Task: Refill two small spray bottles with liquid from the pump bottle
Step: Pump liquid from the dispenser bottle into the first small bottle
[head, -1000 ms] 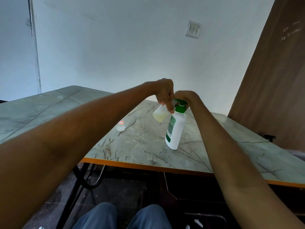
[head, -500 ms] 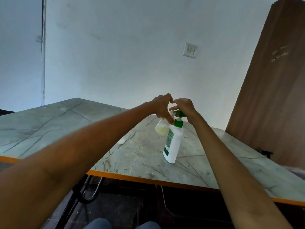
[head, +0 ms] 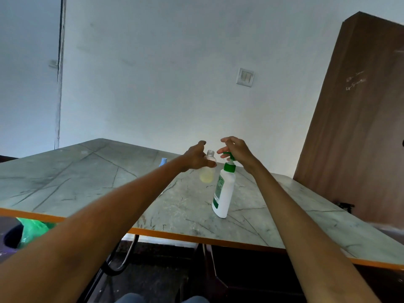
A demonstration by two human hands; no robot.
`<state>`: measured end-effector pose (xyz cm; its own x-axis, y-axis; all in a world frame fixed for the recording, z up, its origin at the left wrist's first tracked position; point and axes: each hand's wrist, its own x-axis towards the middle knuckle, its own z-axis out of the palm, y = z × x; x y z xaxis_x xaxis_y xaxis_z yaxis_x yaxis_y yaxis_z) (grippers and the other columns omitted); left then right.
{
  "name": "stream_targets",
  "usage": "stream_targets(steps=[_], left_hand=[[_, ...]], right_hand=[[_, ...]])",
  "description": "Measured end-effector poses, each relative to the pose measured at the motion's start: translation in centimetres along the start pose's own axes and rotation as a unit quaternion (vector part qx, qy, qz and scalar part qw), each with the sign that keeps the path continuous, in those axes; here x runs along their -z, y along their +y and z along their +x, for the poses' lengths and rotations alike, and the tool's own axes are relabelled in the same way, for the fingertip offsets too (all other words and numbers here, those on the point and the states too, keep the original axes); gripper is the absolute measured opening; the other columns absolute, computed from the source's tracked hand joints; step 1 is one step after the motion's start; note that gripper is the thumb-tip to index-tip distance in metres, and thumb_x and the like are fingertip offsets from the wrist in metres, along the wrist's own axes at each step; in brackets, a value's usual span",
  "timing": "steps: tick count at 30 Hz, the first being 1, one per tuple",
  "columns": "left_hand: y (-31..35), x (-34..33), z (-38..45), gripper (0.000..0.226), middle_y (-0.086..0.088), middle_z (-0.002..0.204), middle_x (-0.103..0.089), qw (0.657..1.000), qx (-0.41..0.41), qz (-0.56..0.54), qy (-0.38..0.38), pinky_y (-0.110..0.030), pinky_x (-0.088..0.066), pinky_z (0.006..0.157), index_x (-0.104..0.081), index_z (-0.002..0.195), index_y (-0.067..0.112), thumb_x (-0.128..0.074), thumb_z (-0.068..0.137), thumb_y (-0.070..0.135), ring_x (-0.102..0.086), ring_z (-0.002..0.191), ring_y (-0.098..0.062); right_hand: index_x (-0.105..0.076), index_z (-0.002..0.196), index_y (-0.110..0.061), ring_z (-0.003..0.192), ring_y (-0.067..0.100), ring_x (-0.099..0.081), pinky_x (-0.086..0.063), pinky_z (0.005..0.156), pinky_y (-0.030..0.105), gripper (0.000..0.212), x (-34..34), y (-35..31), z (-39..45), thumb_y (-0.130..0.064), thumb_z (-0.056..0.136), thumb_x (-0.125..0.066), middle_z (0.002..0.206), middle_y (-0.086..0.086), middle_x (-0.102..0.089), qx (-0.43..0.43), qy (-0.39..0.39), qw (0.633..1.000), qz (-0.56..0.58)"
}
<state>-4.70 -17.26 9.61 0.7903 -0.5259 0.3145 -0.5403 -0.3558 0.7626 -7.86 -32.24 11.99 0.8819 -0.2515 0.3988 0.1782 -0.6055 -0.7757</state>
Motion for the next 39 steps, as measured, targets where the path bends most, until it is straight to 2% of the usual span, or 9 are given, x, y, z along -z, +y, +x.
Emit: stream_targets(steps=[3, 7, 10, 14, 18, 23, 29, 34, 39], left_hand=[[-0.5, -0.6, -0.2, 0.058, -0.016, 0.115, -0.05, 1.0, -0.015, -0.024, -0.01, -0.022, -0.042, 0.064, -0.029, 0.135, 0.009, -0.062, 0.088, 0.017, -0.047, 0.094, -0.021], [-0.8, -1.5, 0.1, 0.045, -0.007, 0.106, -0.053, 0.998, -0.043, -0.041, 0.013, -0.027, -0.039, 0.076, -0.038, 0.128, 0.002, -0.054, 0.093, 0.026, -0.049, 0.097, -0.021], [-0.7, -1.9, 0.1, 0.031, 0.003, 0.068, -0.047, 0.995, -0.042, -0.085, 0.042, -0.022, -0.029, 0.056, -0.053, 0.094, 0.004, -0.063, 0.086, 0.031, -0.04, 0.064, -0.011], [-1.2, -1.9, 0.0, 0.033, 0.002, 0.057, -0.035, 0.995, -0.056, -0.068, 0.045, -0.024, -0.023, 0.054, -0.049, 0.06, 0.013, -0.073, 0.078, 0.027, -0.03, 0.054, -0.01], [-1.4, -1.3, -0.3, 0.027, 0.001, 0.059, -0.042, 0.998, -0.059, -0.032, 0.011, -0.023, -0.026, 0.055, -0.065, 0.086, -0.002, -0.073, 0.078, 0.023, -0.033, 0.055, -0.01], [-1.2, -1.3, 0.0, 0.036, -0.011, 0.091, -0.065, 0.996, -0.086, -0.011, 0.02, -0.028, -0.037, 0.071, -0.067, 0.105, 0.002, -0.074, 0.077, 0.024, -0.051, 0.079, -0.017], [-0.9, -1.4, 0.5, 0.061, -0.01, 0.113, -0.066, 0.993, -0.087, -0.009, 0.079, -0.025, -0.043, 0.082, -0.059, 0.122, 0.004, -0.081, 0.068, 0.02, -0.054, 0.091, -0.014], [-1.1, -1.0, 0.7, 0.047, -0.007, 0.095, -0.071, 0.992, -0.091, -0.004, 0.085, -0.02, -0.042, 0.067, -0.071, 0.104, 0.006, -0.085, 0.061, 0.022, -0.055, 0.075, -0.011], [-0.4, 0.4, 0.7, 0.034, 0.002, 0.077, -0.066, 0.997, -0.073, 0.019, 0.023, -0.022, -0.038, 0.069, -0.075, 0.091, 0.006, -0.083, 0.065, 0.026, -0.05, 0.075, -0.006]], right_hand=[[-0.054, 0.12, -0.004, 0.065, 0.017, -0.06, -0.048, 0.066, 0.023, 0.033, -0.7, 0.6, -0.2, -0.016, 0.099, -0.031, 0.098, 0.019, -0.068, -0.023, 0.002, 1.0, 0.021], [-0.057, 0.118, -0.003, 0.064, 0.013, -0.058, -0.047, 0.056, 0.016, 0.035, -0.9, 0.7, -0.9, -0.009, 0.096, -0.031, 0.086, 0.009, -0.062, -0.039, 0.03, 0.995, 0.09], [-0.06, 0.117, -0.002, 0.083, 0.02, -0.057, -0.045, 0.065, 0.019, 0.037, -0.9, 1.1, -1.0, -0.005, 0.093, -0.032, 0.102, 0.008, -0.055, -0.039, 0.041, 0.991, 0.119], [-0.061, 0.116, -0.004, 0.096, 0.023, -0.053, -0.045, 0.071, 0.021, 0.035, -0.9, 1.3, -1.0, -0.009, 0.093, -0.036, 0.109, 0.01, -0.055, -0.054, 0.037, 0.988, 0.139], [-0.058, 0.119, -0.002, 0.067, 0.017, -0.057, -0.046, 0.06, 0.02, 0.035, -0.9, 1.1, -1.2, -0.008, 0.094, -0.035, 0.087, 0.009, -0.058, -0.063, 0.029, 0.983, 0.168], [-0.06, 0.118, -0.002, 0.084, 0.017, -0.055, -0.045, 0.066, 0.018, 0.036, -1.3, 1.4, -0.9, -0.008, 0.094, -0.035, 0.099, 0.004, -0.053, -0.051, 0.044, 0.984, 0.165], [-0.062, 0.113, -0.011, 0.077, 0.018, -0.059, -0.049, 0.065, 0.022, 0.037, -1.3, 1.7, -0.7, -0.006, 0.091, -0.033, 0.111, 0.016, -0.059, -0.048, 0.044, 0.981, 0.184], [-0.063, 0.114, -0.009, 0.074, 0.014, -0.059, -0.051, 0.062, 0.019, 0.042, -1.5, 1.5, -0.6, -0.002, 0.091, -0.028, 0.102, 0.008, -0.06, -0.012, 0.033, 0.987, 0.155], [-0.065, 0.113, -0.011, 0.072, 0.015, -0.058, -0.049, 0.063, 0.021, 0.041, -1.5, 1.2, -0.5, -0.007, 0.093, -0.03, 0.101, 0.01, -0.06, -0.017, 0.003, 0.991, 0.129]])
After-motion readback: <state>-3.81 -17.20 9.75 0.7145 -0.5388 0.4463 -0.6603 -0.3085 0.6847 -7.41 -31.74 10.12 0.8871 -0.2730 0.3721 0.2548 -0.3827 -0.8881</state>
